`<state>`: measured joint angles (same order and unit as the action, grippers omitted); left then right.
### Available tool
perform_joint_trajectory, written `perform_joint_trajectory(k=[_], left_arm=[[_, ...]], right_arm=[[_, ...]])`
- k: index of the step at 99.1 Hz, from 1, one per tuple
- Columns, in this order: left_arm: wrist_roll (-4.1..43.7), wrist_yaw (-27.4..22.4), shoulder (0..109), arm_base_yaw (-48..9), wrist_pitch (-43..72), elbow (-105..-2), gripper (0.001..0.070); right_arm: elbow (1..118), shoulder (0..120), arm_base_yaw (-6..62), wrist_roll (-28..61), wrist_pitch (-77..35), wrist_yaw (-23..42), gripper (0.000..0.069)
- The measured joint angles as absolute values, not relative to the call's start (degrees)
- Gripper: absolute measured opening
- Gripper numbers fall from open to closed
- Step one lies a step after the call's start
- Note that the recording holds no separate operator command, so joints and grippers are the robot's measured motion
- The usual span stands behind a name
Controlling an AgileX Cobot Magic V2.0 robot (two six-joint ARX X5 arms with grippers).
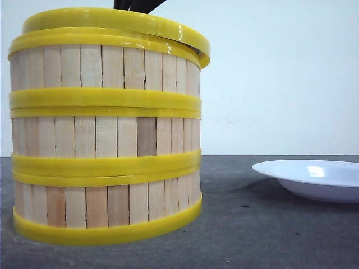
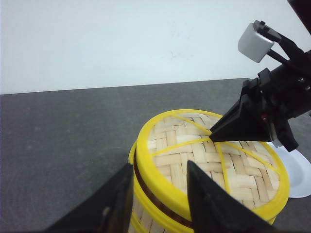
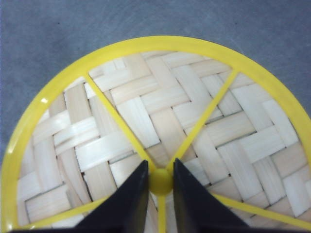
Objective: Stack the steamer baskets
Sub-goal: 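Lower the lid onto the top basket and open the right gripper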
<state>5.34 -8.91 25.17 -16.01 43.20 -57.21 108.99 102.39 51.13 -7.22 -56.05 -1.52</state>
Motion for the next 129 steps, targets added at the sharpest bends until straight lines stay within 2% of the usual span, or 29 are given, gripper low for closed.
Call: perform_joint_trajectory(k=[35,99,129], left_arm=[[5.3,-8.9,25.2,-16.0,43.2,-57.2,0.0194],[5.3,-8.9,25.2,-16.0,43.2,-57.2,0.0194],[5.3,-8.9,25.2,-16.0,43.2,-57.2,0.0194]], right_arm=[[109.0,102.4,52.9,-6.2,-54.9,-1.5,0.0056],[109.0,102.4,52.1,-5.8,-56.1,-0.3,0.0056],[109.0,103.3,52.1,-5.7,-54.9,-2.2,0.0056]])
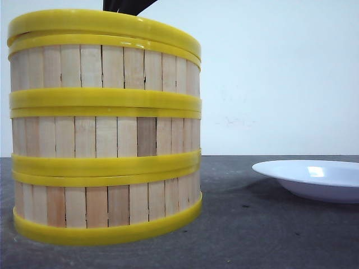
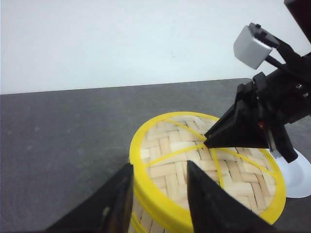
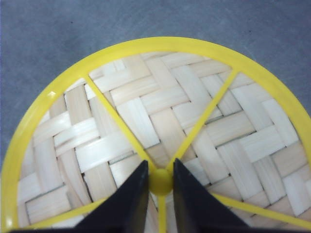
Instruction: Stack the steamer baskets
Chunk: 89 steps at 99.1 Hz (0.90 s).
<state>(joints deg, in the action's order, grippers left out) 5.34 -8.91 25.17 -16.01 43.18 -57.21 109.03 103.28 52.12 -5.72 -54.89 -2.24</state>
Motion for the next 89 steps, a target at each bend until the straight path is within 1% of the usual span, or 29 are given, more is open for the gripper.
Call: perform_joint_trajectory(k=[20,25,29,38,42,47,55,67,89], left_arm=[[5.3,-8.9,25.2,-16.0,43.7,-57.2,0.0194],[5.3,-8.9,25.2,-16.0,43.9,-57.2,0.0194],[5.3,-8.9,25.2,-16.0,44.2,-57.2,0.0194],[5.3,-8.9,25.2,-16.0,44.4,-57.2,0.0194],[5.3,-8.9,25.2,-16.0,44.4,-57.2,0.0194],[5.3,-8.9,25.2,-16.0,44.4,-57.2,0.0194],[5.3,-8.9,25.2,-16.0,44.4,-57.2,0.0194],[5.3,-8.9,25.2,-16.0,44.4,-57.2,0.0194],[5.3,-8.9,25.2,-16.0,44.4,-57.2,0.0194]], right_arm=[[109.0,103.5,52.1,-5.7,-54.8,-2.4,0.0056],[109.0,103.5,52.1,-5.7,-54.8,-2.4,0.0065],[109.0,103.5,52.1,-5.7,-54.8,-2.4,0.0102],[109.0,103.5,52.1,-5.7,-54.1,-2.6,0.0226],[109.1,103.5,52.1,-5.7,-53.7,-2.6,0.0256],[109.1,103.5,52.1,-5.7,-53.5,-2.5,0.0275],[109.1,103.3,52.1,-5.3,-53.0,-1.1,0.0287],[109.1,100.7,52.1,-4.3,-52.8,3.7,0.0291],[109.7,87.2,52.1,-2.8,-52.2,9.9,0.0292]])
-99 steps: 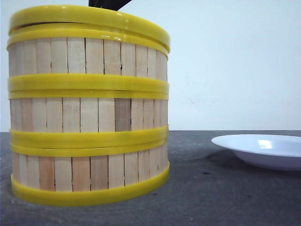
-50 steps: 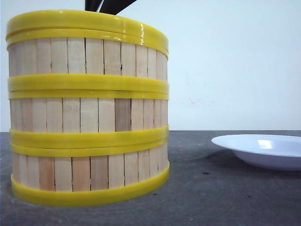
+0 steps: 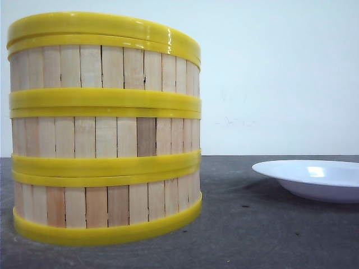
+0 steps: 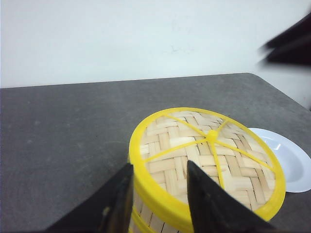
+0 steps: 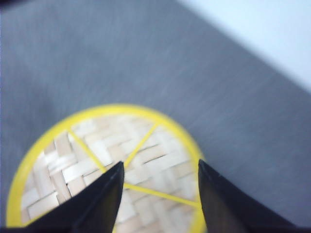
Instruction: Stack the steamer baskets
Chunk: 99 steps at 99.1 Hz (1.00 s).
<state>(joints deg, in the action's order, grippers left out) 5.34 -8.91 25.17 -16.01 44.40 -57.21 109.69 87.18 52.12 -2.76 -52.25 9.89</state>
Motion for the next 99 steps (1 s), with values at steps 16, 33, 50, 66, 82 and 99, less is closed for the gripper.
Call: perform_joint_trajectory(k=[16,33,50,66,82,99], left_arm=[[5.3,-8.9,25.2,-16.0,44.4,-57.2,0.0194],[5.0,-8.9,25.2,-16.0,44.4,-57.2,0.0194],[3.9,-8.9,25.0,-16.0,44.1,-56.8,0.0194],[3.9,-8.9,22.7,-16.0,42.9,-51.8,0.0194],[4.4,-9.0,17.6,-16.0,41.0,-46.2,0.0194],[4.7,-9.0,14.9,-16.0,43.6,-44.4,0.0194]], right_arm=[[109.8,78.8,52.1,-1.9,-52.9,15.6,0.0322],[109.7,72.0,52.1,-1.5,-58.3,21.8,0.0349],[105.3,63.7,52.1,-1.5,-60.3,26.0,0.0350],[93.1,54.0,52.1,-3.1,-57.2,29.3,0.0350],[78.1,43.9,52.1,-6.4,-54.2,30.2,0.0350],[65.1,37.3,52.1,-9.6,-53.3,30.2,0.0350]])
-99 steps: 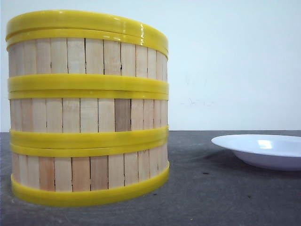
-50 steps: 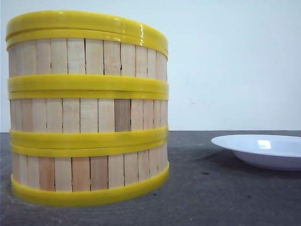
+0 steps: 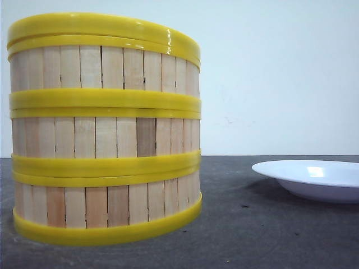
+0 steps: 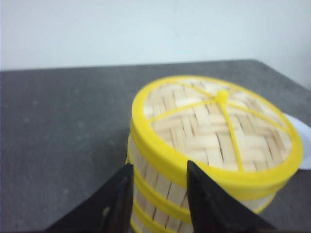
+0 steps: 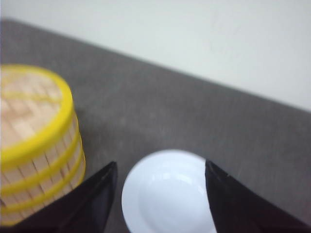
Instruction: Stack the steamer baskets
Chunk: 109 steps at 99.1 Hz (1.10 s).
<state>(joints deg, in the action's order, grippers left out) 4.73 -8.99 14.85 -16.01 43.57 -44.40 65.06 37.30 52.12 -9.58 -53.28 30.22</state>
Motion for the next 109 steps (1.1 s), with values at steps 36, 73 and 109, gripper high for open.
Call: perform_joint_trajectory(k=[36,73,109], left_arm=[[5.2,-9.0,14.9,-16.0,44.8,-44.3,0.0194],[5.2,-9.0,14.9,-16.0,44.4,-44.3,0.0015],[5.4,-9.0,14.9,-16.0,45.1,-44.3,0.0015]], right_arm=[[60.9,36.2,52.1,-13.4,-49.9,30.2,0.0332],[60.9,36.2,52.1,-13.6,-48.6,30.2,0.0008],[60.9,36.2,52.1,-13.6,-48.6,30.2,0.0007]])
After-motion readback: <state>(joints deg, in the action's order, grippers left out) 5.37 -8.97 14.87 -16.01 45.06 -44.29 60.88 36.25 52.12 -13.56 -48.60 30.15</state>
